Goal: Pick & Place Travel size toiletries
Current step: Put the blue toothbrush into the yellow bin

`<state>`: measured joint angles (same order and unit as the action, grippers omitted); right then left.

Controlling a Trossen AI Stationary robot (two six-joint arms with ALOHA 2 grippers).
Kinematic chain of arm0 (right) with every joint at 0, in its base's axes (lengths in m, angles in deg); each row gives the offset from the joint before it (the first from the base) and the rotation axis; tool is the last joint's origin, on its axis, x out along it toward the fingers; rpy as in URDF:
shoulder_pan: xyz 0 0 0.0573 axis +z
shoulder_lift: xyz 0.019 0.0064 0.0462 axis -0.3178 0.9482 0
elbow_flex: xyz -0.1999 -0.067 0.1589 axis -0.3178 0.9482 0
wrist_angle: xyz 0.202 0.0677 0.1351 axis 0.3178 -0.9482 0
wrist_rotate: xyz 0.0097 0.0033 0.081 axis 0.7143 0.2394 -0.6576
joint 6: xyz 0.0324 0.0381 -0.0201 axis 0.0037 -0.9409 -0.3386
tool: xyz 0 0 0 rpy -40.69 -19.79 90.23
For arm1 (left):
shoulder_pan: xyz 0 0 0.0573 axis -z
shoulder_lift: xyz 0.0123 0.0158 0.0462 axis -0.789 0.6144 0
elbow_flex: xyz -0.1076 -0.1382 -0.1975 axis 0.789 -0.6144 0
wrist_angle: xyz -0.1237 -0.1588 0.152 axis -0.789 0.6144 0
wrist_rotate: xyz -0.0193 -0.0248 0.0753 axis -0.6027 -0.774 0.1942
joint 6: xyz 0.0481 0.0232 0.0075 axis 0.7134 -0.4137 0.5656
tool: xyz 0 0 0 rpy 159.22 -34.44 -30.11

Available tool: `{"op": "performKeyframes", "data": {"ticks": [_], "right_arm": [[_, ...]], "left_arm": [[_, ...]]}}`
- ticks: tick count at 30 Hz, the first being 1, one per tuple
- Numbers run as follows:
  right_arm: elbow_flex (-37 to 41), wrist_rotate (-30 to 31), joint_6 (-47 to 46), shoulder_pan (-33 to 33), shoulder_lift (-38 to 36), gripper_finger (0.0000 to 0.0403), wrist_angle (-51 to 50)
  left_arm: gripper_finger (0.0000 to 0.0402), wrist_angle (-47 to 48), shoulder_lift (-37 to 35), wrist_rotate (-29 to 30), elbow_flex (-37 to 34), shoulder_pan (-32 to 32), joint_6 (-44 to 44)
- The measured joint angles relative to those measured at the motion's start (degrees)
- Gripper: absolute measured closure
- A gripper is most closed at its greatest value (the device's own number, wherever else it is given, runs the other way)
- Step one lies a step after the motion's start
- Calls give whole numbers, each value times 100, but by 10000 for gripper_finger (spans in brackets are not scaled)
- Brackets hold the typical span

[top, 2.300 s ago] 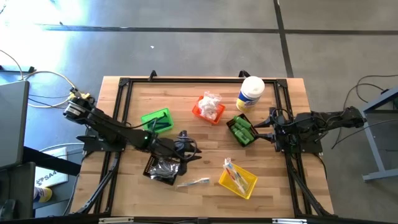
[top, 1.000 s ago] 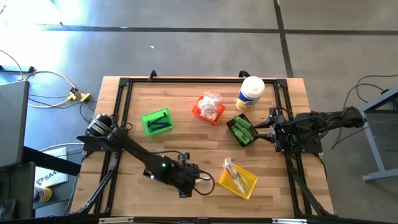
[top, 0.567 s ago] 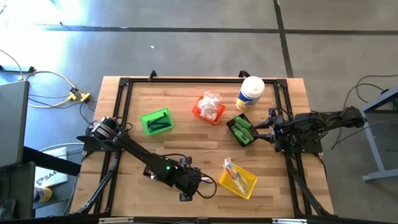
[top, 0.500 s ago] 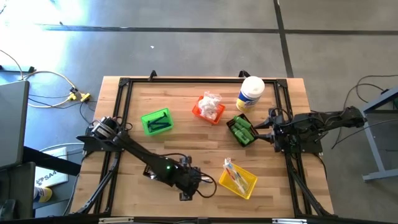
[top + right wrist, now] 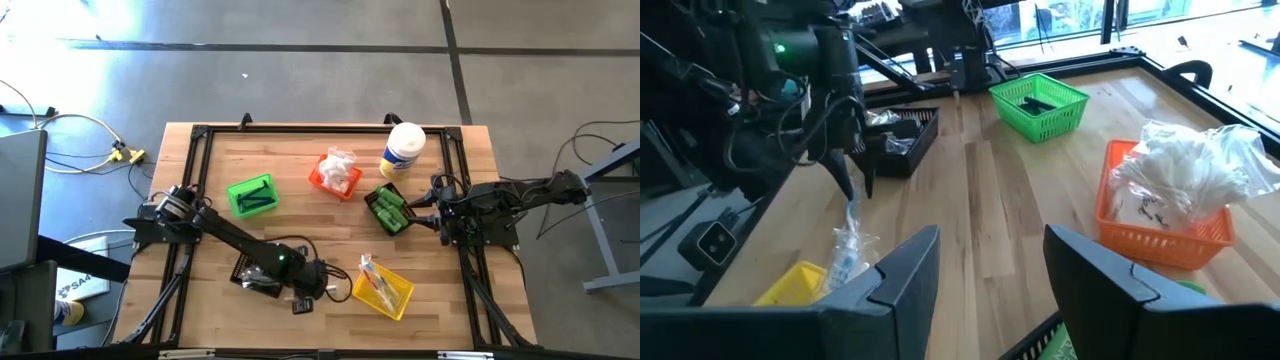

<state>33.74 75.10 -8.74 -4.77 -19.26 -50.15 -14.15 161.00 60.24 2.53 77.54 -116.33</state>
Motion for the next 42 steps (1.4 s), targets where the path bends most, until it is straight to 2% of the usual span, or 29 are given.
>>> {"op": "performKeyframes", "data": {"ticks": [3,10,14,21,29,35,42], "right_arm": [[0,1,0,-2,2,229,-3],[0,1,0,0,2,229,-3],[0,1,0,0,2,229,-3],[0,1,0,0,2,229,-3],[0,1,0,-2,2,229,-5],[0,1,0,-1,2,229,-5],[-2,1,0,-2,19,229,-6]], "left_arm": [[274,-77,61,-183,4,-9,10],[190,-65,123,-253,2,9,17],[164,-119,123,-267,2,6,-1],[160,-665,123,-234,-78,6,-37],[160,-847,127,-311,-465,6,-680],[160,-1412,260,-350,-578,20,-685],[160,-1468,416,-399,-571,46,-580]]}}
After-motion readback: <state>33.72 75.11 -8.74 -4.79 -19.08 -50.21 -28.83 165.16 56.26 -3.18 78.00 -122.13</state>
